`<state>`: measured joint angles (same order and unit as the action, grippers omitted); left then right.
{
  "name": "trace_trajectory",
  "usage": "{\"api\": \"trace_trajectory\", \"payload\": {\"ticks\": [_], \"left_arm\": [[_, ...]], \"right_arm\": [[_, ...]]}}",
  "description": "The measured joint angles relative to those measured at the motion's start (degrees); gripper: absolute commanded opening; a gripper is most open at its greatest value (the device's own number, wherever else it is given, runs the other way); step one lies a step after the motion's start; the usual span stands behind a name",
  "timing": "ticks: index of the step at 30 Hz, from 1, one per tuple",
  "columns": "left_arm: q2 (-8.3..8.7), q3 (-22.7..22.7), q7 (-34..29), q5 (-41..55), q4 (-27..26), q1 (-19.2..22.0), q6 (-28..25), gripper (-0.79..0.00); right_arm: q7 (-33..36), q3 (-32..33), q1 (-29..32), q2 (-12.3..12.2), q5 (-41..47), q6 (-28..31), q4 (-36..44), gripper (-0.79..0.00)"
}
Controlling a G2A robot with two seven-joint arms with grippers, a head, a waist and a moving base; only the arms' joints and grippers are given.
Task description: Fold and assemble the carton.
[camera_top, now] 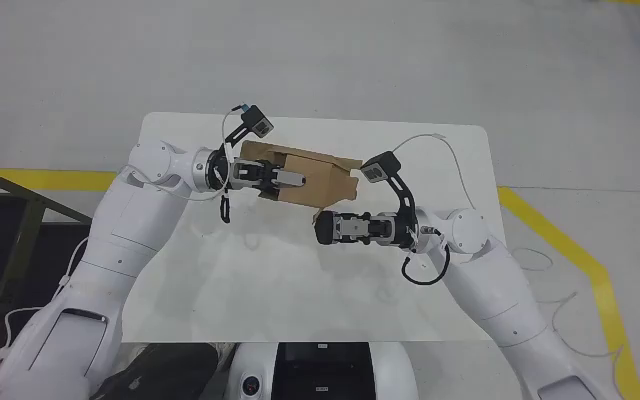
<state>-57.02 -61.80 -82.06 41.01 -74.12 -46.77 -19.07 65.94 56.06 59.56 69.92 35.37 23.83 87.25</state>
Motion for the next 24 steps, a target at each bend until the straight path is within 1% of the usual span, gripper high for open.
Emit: {"api": "trace_trajectory", "payload": {"ticks": [12, 17, 24], "left_arm": [[-0.32, 0.3, -0.2, -0.4, -2.3, -0.5, 0.8, -0.785], [-0.45, 0.3, -0.4, -0.7, -1.9, -0.4, 1.2, -0.785], [-0.42, -0.5, -0.6, -1.0, 0.1, -0.1, 1.7, -0.785]], "right_arm": [[-0.1, -0.3, -0.2, 0.4, 1.6, 1.6, -0.8, 0.000], [1.8, 0.0, -0.2, 0.3, 2.4, 0.1, -0.5, 0.000], [3.2, 2.9, 0.2, -0.6, 0.0, -3.7, 1.3, 0.000]]}}
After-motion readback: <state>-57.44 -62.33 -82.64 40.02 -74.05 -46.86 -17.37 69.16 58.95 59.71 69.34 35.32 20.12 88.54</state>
